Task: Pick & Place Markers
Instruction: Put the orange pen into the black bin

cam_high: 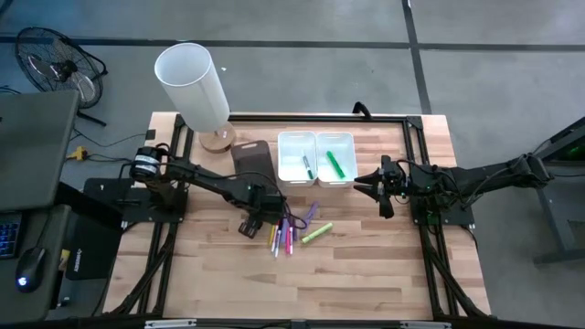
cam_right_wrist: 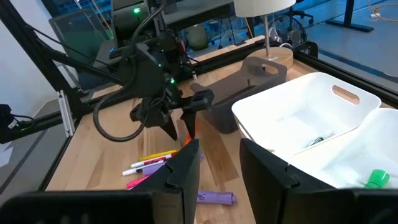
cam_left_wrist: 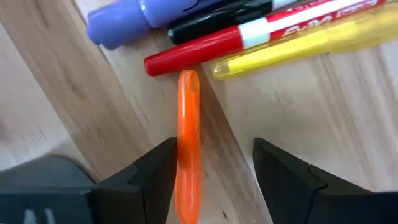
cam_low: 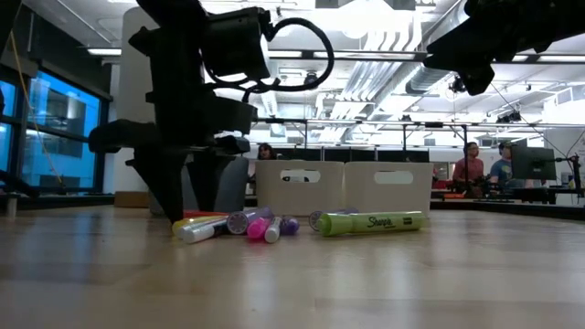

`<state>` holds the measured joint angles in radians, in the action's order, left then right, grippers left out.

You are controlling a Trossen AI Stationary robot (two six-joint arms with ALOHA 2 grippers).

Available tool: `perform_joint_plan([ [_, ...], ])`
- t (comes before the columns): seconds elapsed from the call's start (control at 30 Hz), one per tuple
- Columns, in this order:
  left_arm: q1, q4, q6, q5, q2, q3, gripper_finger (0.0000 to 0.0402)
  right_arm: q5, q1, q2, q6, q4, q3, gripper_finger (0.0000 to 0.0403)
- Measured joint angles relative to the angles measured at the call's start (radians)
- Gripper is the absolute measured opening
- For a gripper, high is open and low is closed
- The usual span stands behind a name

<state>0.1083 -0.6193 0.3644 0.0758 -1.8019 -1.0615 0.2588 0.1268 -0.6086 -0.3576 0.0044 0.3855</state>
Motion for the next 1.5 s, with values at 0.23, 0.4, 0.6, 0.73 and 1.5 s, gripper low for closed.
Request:
perform_joint_plan([
  [0.23, 0.018, -0.003, 0.063, 0.031, 0.0, 0.0, 0.0201, 0.0, 0.0, 0.0, 0.0, 0.0, 0.0, 0.0103],
  [0.4, 0.026, -0.017, 0.149, 0.016, -0.001, -0.001, 0.0201, 0.0, 0.0, 0.0, 0.0, 0.0, 0.0, 0.0103],
  [0.6, 0.051, -0.027, 0.235, 0.013, -0.001, -0.001, 0.0201, 0.0, 0.0, 0.0, 0.0, 0.0, 0.0, 0.0103],
  [0.73, 0.056, -0.025, 0.233, 0.03, -0.001, -0.001, 0.0201, 0.0, 0.0, 0.0, 0.0, 0.0, 0.0, 0.0103],
  [1.5, 0.083, -0.054, 0.098, -0.008, -0.001, 0.001, 0.0083, 0.0, 0.0, 0.0, 0.0, 0.0, 0.0, 0.0103],
])
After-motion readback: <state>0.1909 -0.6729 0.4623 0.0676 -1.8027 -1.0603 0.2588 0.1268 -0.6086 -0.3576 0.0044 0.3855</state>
